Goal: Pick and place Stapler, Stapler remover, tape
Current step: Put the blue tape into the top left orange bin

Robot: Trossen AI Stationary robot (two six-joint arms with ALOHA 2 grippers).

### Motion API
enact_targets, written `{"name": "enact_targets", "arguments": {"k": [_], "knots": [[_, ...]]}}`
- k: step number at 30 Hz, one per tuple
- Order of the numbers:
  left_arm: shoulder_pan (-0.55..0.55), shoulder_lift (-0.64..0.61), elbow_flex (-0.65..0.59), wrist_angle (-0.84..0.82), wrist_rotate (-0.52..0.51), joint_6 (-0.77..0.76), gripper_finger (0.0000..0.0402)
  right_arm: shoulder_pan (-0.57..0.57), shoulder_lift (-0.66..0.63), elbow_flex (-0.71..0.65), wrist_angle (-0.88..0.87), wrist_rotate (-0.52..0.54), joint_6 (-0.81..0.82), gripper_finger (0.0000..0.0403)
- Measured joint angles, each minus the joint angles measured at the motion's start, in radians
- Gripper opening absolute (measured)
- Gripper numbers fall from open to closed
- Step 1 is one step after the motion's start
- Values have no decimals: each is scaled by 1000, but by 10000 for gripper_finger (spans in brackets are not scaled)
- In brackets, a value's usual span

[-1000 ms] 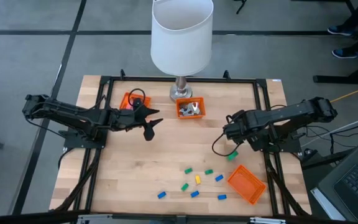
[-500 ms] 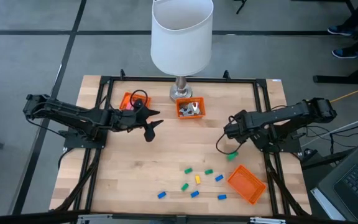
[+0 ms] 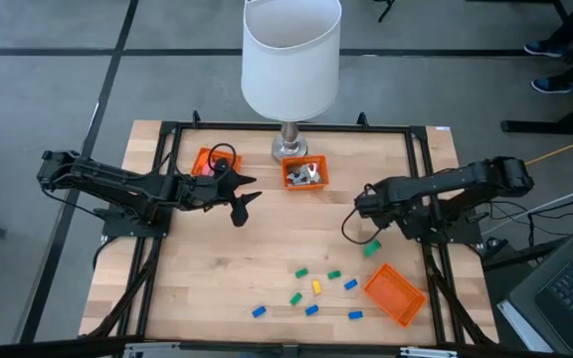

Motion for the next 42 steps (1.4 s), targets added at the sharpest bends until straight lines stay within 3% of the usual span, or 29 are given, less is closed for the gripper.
{"name": "enact_targets", "arguments": {"k": [16,24,27,33,42], "knots": [[0,0,0,-11,0,0,201,-65,102,-1,10,3,-53,194],[0,0,0,-34,0,0,199,-98,154,-2,11,81,-57,192],[0,0,0,-34,0,0,201,-108,176,-2,12,81,-57,177],[0,0,0,-34,0,0,198,-108,188,-2,45,83,-46,102],[0,0,0,-34,0,0,199,-112,143,32,112,30,85,103]]}}
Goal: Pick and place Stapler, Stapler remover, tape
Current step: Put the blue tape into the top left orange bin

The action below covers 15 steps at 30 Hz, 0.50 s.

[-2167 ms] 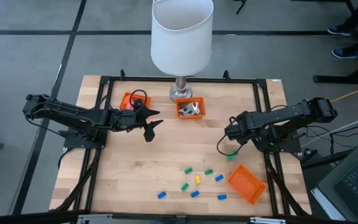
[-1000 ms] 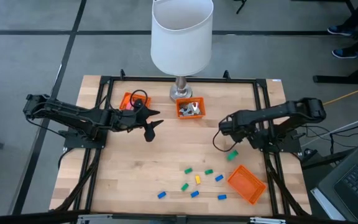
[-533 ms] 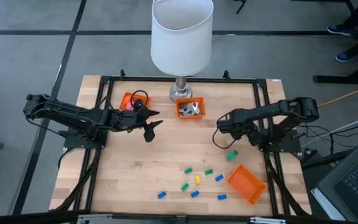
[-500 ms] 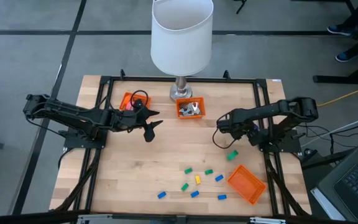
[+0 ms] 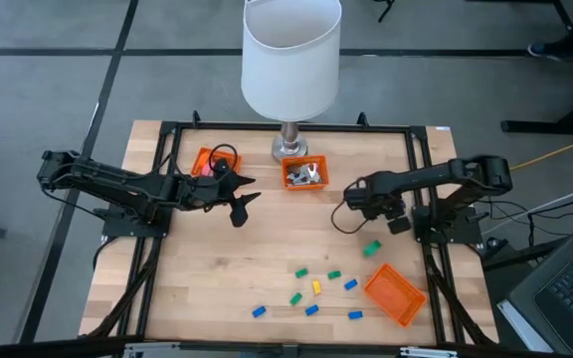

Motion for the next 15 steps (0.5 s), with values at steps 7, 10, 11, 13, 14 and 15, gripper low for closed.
{"name": "enact_targets", "arguments": {"k": [7,10,11,13,14,15], "knots": [[0,0,0,0,0,0,200,0,-153,52,255,-30,126,103],[0,0,0,0,6,0,200,0,-221,55,426,-80,172,103],[0,0,0,1,6,0,199,0,-243,55,482,-94,180,103],[0,0,0,8,7,0,198,0,-271,56,597,-116,185,103],[0,0,0,15,6,0,198,0,-283,56,652,-120,186,103],[0,1,0,28,6,0,198,1,-290,56,714,-120,188,103]]}}
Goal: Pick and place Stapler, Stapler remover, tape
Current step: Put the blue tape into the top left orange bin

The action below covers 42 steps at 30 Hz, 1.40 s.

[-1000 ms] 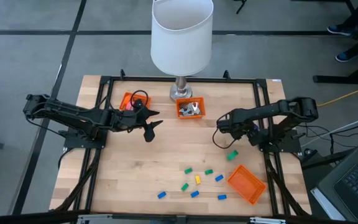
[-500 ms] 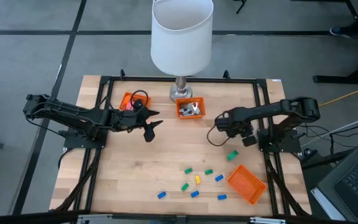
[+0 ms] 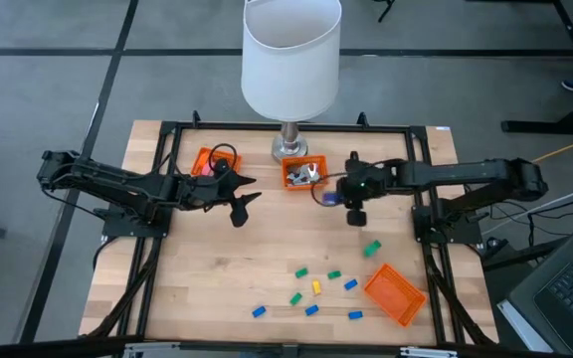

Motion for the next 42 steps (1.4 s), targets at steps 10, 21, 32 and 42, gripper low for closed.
{"name": "enact_targets", "arguments": {"k": [10,21,32,42], "knots": [[0,121,0,243,52,109,198,18,28,0,492,-47,19,103],[0,264,-1,444,100,176,199,113,127,0,703,-48,15,103],[0,268,1,418,276,191,200,162,148,0,749,-50,-15,103],[0,265,2,469,347,199,198,172,131,0,760,-45,-15,103]]}}
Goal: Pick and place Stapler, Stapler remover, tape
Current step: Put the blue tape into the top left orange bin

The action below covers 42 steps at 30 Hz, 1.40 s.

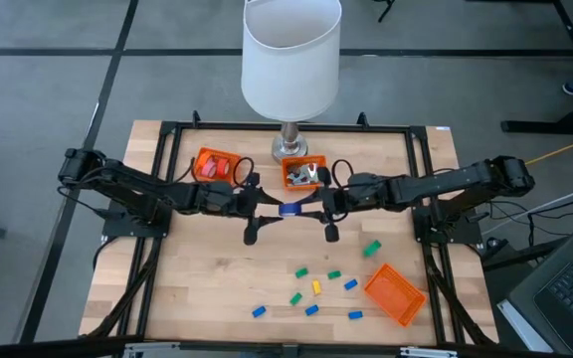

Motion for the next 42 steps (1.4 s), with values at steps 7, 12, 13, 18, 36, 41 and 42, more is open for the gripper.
{"name": "enact_targets", "arguments": {"k": [7,12,13,18,36,41,42], "knots": [[0,0,0,64,-8,19,200,0,-1,0,4,-3,1,103],[0,0,0,67,-9,22,176,0,-1,0,6,-3,1,103],[0,0,0,66,-9,22,166,0,-1,0,6,-2,2,103],[0,0,-1,66,-27,26,102,-2,-2,0,2,2,7,109],[4,-68,-3,-246,-339,-275,102,-4,-3,0,-173,158,97,241],[38,-145,-2,-467,-464,-443,102,-5,-3,0,-206,162,118,242],[49,-160,-2,-518,-481,-476,102,-5,-3,0,-209,162,131,242]]}}
